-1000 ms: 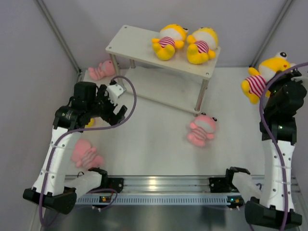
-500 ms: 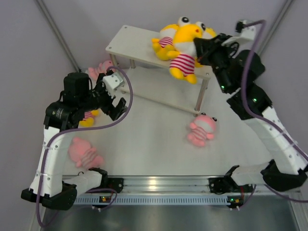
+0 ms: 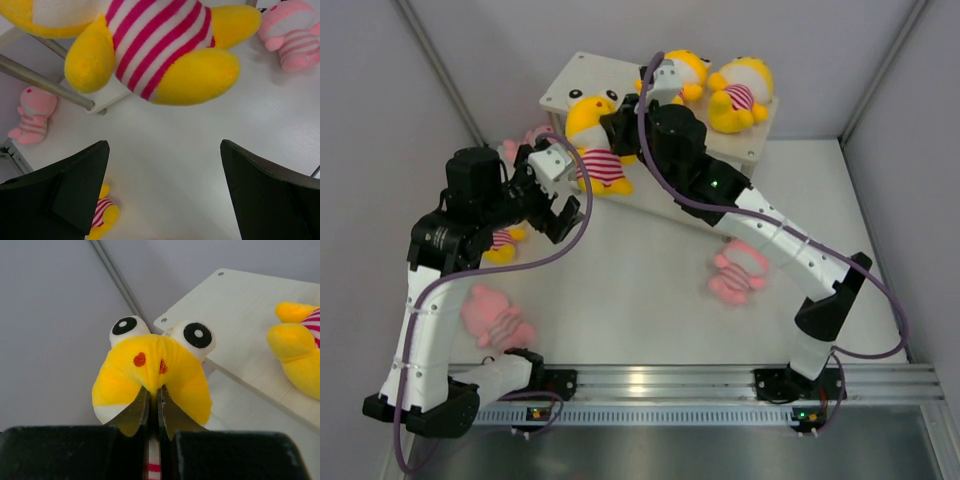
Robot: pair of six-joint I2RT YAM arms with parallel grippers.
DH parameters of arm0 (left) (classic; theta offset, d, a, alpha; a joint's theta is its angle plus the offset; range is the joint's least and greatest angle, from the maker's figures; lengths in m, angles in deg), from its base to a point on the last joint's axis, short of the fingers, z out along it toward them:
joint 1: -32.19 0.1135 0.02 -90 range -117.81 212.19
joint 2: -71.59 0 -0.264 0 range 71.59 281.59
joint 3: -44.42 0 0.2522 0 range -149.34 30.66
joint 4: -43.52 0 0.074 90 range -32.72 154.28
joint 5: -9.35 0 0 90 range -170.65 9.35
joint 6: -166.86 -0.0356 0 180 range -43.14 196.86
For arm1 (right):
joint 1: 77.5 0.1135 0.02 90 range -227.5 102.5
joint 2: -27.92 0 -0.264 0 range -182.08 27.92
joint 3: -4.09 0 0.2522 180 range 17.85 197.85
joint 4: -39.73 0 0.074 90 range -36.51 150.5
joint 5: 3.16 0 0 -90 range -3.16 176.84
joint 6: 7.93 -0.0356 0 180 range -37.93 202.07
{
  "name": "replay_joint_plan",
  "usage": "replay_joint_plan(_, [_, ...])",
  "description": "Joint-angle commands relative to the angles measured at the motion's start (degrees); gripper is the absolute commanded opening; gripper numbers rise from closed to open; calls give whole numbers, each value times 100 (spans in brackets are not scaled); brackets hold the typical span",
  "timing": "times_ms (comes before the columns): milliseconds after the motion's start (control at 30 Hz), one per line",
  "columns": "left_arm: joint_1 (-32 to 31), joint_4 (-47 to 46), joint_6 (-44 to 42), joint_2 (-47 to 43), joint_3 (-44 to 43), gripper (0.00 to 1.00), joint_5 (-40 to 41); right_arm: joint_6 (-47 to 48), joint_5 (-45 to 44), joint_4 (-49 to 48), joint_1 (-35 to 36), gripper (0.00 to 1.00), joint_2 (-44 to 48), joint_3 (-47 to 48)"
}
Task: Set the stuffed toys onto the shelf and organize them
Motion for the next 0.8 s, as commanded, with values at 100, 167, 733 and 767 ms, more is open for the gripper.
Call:
replay_joint_plan(100, [-29,-796,281,-62,-220,99,414,-306,29,-576,70,0,-48,408])
replay_joint_plan(167, [-29,-1042,343,-97,-255,99,363,-376,29,-594,78,0,-65,382])
replay_joint_plan(733, [-29,-1543,502,404,-247,74,213,-763,275,-858,78,0,-285,347])
replay_joint_plan(767, [-29,-1561,484,421,-246,67,213,-772,275,-858,78,0,-285,347])
